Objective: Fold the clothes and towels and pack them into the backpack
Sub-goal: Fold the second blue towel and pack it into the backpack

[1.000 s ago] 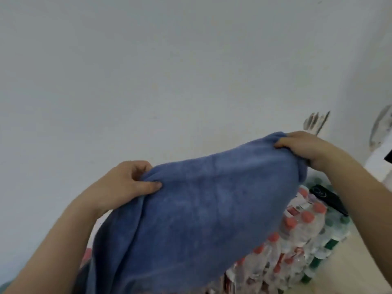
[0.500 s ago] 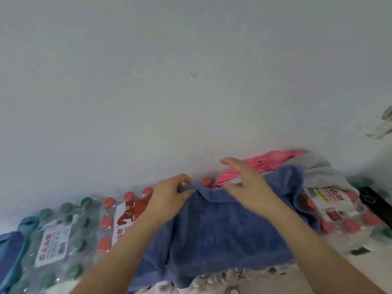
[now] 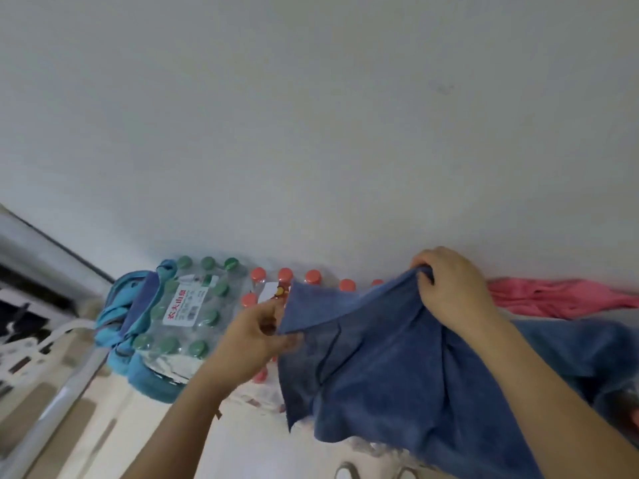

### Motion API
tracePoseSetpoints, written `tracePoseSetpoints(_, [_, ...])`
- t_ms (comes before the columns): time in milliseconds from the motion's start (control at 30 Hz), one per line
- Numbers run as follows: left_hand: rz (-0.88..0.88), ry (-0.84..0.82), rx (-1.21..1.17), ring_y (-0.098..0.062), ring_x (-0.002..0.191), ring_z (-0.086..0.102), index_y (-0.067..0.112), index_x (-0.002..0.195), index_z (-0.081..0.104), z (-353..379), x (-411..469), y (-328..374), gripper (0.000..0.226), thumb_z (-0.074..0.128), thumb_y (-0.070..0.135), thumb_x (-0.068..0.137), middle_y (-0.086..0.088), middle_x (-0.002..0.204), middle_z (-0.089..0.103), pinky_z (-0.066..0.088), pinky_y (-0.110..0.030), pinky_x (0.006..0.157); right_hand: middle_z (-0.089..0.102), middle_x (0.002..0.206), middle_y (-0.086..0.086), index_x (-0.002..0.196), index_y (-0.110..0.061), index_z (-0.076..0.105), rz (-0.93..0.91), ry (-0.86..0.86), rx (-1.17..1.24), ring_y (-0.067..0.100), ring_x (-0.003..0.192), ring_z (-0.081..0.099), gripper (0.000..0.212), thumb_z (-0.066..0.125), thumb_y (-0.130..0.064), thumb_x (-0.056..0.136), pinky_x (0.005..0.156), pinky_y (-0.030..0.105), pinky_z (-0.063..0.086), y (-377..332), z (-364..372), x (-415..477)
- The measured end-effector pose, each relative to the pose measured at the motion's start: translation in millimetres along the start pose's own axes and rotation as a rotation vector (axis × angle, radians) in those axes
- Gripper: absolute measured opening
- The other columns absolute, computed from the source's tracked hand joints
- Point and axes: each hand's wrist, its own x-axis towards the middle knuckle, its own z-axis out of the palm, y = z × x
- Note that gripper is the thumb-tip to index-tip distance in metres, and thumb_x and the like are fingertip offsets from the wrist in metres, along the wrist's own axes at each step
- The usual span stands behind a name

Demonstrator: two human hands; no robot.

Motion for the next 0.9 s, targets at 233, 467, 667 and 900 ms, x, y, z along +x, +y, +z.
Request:
tracePoseSetpoints(233, [0.160, 0.200, -0.156, -0.019, 0.092, 0.064, 0.017, 0.097, 0.068, 7.4, -8.2, 13.5, 0.017, 0.059, 0.012, 0.083, -0.001, 0.097, 0.069, 0.053, -0.036, 0.080, 0.047, 0.138, -0.018, 0.138, -0.042, 0.037, -0.196, -0.750, 0.677, 0.003, 0.124, 0.048, 0.069, 0.073, -0.039, 0.079, 0.104, 0.032, 0.042, -88.0, 26.6, 1.7])
tracePoseSetpoints(467, [0.213, 0.275, -0.161, -0.013, 0.097, 0.066, 0.029, 0.119, 0.062, -19.7, -11.2, 7.2, 0.042, 0.062, 0.001, 0.088, 0.002, 0.101, 0.070, 0.055, -0.027, 0.082, 0.070, 0.080, 0.002, 0.093, -0.008, 0.069, 0.027, -0.786, 1.017, 0.014, 0.077, 0.065, 0.009, 0.062, -0.007, 0.089, 0.065, 0.022, 0.053, -134.7, 46.3, 32.2])
tracePoseSetpoints(667, [0.053, 0.061, -0.027, -0.006, 0.089, 0.065, 0.024, 0.104, 0.063, -60.7, -17.1, -63.5, 0.025, 0.067, 0.010, 0.084, 0.009, 0.095, 0.070, 0.052, -0.032, 0.081, 0.069, 0.080, 0.011, 0.085, -0.001, 0.068, -0.146, 0.016, 0.483, 0.027, 0.077, 0.063, 0.019, 0.063, -0.019, 0.089, 0.073, 0.040, 0.051, -175.6, 54.9, 72.9])
tracePoseSetpoints(900, [0.004, 0.287, -0.341, -0.017, 0.057, 0.044, 0.028, 0.085, 0.053, -133.9, -22.2, -128.1, 0.012, 0.065, 0.030, 0.087, -0.009, 0.061, 0.054, 0.034, -0.032, 0.052, 0.062, 0.089, 0.010, 0.086, -0.002, 0.063, -0.236, 0.170, 0.162, 0.021, 0.082, 0.055, 0.014, 0.062, -0.015, 0.089, 0.068, 0.021, 0.032, -242.2, 132.0, 104.3])
